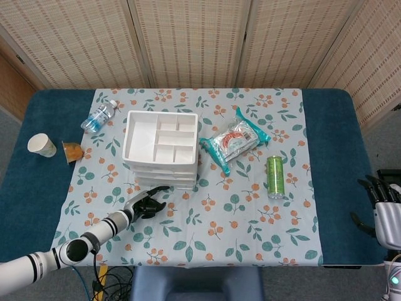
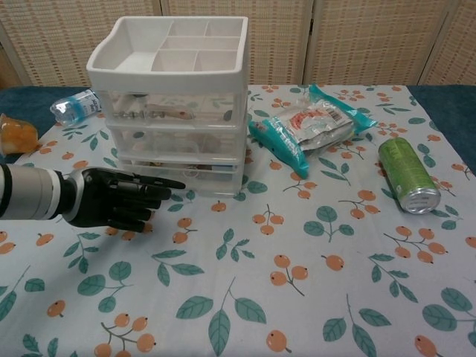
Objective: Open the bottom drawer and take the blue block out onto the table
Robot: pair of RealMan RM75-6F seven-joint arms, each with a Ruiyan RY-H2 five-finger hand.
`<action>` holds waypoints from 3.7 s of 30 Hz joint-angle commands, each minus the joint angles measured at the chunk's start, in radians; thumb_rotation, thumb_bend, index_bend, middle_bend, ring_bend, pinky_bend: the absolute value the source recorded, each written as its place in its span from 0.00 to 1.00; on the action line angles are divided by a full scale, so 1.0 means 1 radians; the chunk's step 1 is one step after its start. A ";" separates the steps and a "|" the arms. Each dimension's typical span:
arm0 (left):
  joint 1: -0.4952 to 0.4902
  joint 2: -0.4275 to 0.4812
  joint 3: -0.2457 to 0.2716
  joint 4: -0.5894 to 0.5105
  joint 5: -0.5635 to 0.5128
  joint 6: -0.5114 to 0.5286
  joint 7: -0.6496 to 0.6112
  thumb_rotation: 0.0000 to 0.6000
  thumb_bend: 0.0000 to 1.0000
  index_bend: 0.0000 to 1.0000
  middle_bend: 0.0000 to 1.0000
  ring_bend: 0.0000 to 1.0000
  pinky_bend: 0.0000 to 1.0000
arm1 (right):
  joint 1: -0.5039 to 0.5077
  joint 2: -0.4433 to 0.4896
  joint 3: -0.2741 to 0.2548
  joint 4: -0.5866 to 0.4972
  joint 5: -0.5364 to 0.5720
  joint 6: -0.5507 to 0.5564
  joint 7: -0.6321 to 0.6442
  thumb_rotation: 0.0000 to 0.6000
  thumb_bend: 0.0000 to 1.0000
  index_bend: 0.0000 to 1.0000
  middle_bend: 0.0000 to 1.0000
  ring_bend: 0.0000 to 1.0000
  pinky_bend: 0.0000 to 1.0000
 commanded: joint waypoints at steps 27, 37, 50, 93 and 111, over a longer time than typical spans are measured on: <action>-0.014 -0.047 0.098 0.047 0.453 0.374 0.305 1.00 0.48 0.24 0.95 1.00 1.00 | -0.007 -0.009 -0.002 0.021 0.010 -0.003 0.025 1.00 0.27 0.16 0.14 0.18 0.21; -0.006 -0.081 0.155 0.079 0.506 0.486 0.356 1.00 0.48 0.25 0.95 1.00 1.00 | -0.007 -0.012 -0.003 0.023 0.011 -0.005 0.027 1.00 0.27 0.16 0.14 0.18 0.21; 0.002 -0.120 0.222 0.139 0.592 0.603 0.417 1.00 0.48 0.25 0.95 1.00 1.00 | -0.007 -0.015 -0.003 0.019 0.013 -0.007 0.021 1.00 0.27 0.16 0.14 0.18 0.21; -0.053 -0.204 0.255 0.237 0.579 0.660 0.656 1.00 0.48 0.22 0.96 1.00 1.00 | -0.016 -0.021 -0.004 0.029 0.033 -0.014 0.026 1.00 0.27 0.16 0.15 0.20 0.21; -0.069 -0.177 0.254 0.179 0.527 0.630 0.713 1.00 0.48 0.31 0.97 1.00 1.00 | -0.016 -0.021 -0.002 0.034 0.038 -0.019 0.030 1.00 0.27 0.16 0.15 0.20 0.21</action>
